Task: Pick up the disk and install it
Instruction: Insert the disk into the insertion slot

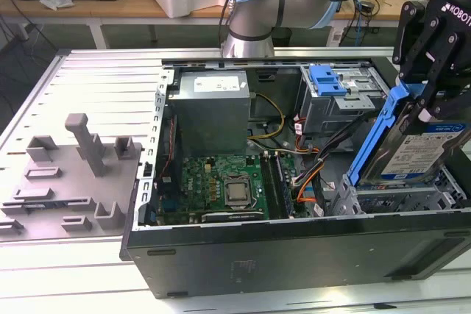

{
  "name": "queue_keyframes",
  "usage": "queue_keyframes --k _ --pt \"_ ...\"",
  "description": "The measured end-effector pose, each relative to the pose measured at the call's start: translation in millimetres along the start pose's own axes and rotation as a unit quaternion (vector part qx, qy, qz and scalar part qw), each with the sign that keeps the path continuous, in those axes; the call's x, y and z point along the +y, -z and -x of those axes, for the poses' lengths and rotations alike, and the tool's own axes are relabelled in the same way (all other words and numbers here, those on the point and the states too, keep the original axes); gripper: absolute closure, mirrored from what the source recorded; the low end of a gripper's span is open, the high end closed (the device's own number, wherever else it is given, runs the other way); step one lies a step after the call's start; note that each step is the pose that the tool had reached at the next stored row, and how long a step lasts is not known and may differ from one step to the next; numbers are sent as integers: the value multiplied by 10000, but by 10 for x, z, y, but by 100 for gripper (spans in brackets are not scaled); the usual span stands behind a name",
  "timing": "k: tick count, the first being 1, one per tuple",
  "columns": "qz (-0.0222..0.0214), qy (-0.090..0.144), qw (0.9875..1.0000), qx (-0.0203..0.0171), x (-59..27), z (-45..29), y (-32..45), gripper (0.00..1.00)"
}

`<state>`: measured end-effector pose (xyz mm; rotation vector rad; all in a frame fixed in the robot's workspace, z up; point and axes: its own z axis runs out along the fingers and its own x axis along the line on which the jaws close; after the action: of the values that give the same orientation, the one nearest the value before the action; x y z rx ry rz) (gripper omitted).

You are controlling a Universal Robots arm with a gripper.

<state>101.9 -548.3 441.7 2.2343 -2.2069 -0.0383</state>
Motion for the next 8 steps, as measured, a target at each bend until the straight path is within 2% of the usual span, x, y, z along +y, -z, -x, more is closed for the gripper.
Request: queue_keyframes --k 8 --pt "0 0 10000 0 -2 0 -23 63"
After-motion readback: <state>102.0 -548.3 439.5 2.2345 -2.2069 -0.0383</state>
